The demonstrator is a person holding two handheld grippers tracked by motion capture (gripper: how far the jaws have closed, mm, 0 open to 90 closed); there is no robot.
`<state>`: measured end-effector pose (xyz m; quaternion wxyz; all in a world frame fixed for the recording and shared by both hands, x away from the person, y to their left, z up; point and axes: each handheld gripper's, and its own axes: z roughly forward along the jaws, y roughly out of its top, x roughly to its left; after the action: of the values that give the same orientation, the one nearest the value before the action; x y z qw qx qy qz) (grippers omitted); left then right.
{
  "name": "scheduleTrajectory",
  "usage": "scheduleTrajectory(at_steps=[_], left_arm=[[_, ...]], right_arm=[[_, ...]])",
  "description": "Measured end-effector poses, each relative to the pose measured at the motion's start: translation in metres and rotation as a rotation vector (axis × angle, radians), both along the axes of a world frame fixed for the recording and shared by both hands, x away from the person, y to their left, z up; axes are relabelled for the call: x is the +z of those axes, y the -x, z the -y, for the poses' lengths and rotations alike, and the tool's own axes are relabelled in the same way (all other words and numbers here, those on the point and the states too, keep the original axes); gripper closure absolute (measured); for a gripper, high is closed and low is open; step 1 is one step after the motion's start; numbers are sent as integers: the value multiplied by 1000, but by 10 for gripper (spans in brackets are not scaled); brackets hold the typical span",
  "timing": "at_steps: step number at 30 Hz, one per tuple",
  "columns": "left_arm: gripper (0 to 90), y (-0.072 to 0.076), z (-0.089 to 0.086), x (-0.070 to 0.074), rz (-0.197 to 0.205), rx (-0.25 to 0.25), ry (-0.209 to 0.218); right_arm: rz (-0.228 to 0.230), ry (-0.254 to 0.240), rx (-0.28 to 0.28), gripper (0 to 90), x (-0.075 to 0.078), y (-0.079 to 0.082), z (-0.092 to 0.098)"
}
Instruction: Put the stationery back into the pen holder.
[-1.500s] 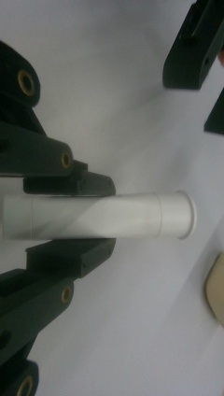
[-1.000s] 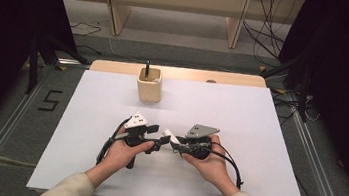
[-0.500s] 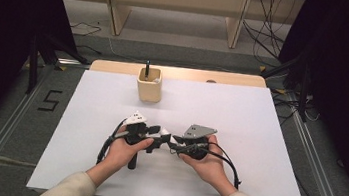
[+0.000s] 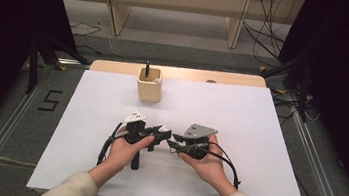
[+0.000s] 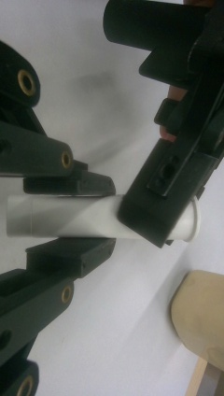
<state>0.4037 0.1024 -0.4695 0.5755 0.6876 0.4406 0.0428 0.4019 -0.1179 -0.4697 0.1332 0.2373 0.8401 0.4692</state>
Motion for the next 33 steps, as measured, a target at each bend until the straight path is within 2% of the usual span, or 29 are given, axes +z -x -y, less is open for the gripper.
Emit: scheduleTrajectory(at_steps=[5, 10, 15, 17, 21, 24, 28, 33], left_arm=[[638, 5, 1, 6, 52, 4, -17], [645, 7, 3, 12, 102, 8, -55], [646, 7, 5, 15, 129, 7, -83], [647, 6, 4, 16, 150, 16, -111], [646, 2, -2, 18, 175, 35, -137], [646, -3, -9, 21, 185, 62, -129], [646, -10, -19, 28, 208, 92, -142], [646, -20, -29, 38, 240, 127, -161]], right_arm=[[20, 5, 0, 706, 1, 1, -3], [50, -3, -4, 704, 4, 2, -4], [59, -9, -7, 699, 4, 2, -4], [64, -17, -20, 638, 5, 1, -3], [56, -16, -65, 528, 6, -2, 3], [42, -16, -90, 455, 6, -4, 11], [-1, -4, -128, 405, 0, -6, 20], [-24, 10, -161, 378, -5, -6, 31]])
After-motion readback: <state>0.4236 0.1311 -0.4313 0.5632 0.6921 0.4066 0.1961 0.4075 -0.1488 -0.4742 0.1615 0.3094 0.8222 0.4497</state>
